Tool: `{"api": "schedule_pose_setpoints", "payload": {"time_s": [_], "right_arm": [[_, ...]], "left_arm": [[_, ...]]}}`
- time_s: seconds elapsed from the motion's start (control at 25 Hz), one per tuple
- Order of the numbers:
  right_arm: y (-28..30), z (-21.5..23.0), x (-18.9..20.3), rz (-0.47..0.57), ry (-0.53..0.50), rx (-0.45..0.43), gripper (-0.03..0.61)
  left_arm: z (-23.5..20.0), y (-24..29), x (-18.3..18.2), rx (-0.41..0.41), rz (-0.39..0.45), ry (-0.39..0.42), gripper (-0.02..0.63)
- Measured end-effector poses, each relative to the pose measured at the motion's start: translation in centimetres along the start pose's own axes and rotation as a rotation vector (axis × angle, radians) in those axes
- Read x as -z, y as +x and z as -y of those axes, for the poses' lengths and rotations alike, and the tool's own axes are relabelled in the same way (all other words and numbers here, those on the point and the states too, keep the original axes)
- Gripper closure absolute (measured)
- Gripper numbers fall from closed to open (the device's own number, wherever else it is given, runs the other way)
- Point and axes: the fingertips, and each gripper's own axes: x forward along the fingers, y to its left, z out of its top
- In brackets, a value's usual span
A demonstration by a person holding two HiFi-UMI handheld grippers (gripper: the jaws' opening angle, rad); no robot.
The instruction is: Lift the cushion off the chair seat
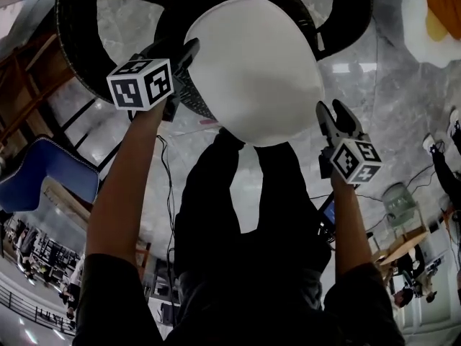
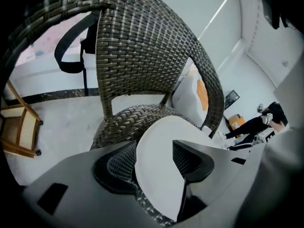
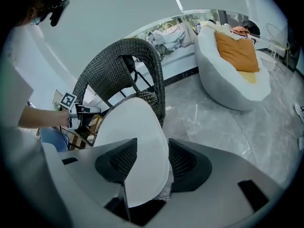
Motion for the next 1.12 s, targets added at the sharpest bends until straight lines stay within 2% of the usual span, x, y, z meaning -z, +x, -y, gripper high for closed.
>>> {"api": "schedule_pose_setpoints", "payload": {"time_s": [0.32, 0.84, 1.0, 1.12], "right_arm": [[1.5, 0.8, 2.5, -0.064, 0.077, -0.029, 0.377], [2.3, 1.2, 5.6, -0.147, 0.124, -0.043, 0.377], [2.9, 1.0, 6.0, -0.160, 0.127, -0.041, 0.380], [3.3, 1.1, 5.8, -0.169, 0.123, -0.038, 0.411]], "left_arm": [[-1.5, 2.2, 0.8, 0.016, -0.049, -0.070, 0.329], [-1.0, 4.2, 3.3, 0.058, -0.153, -0.150, 0.331], [-2.1, 4.5, 3.6, 0.037, -0.157, -0.167, 0.384], [-2.4, 4.7, 3.6, 0.029, -0.162, -0.172, 0.435]]}}
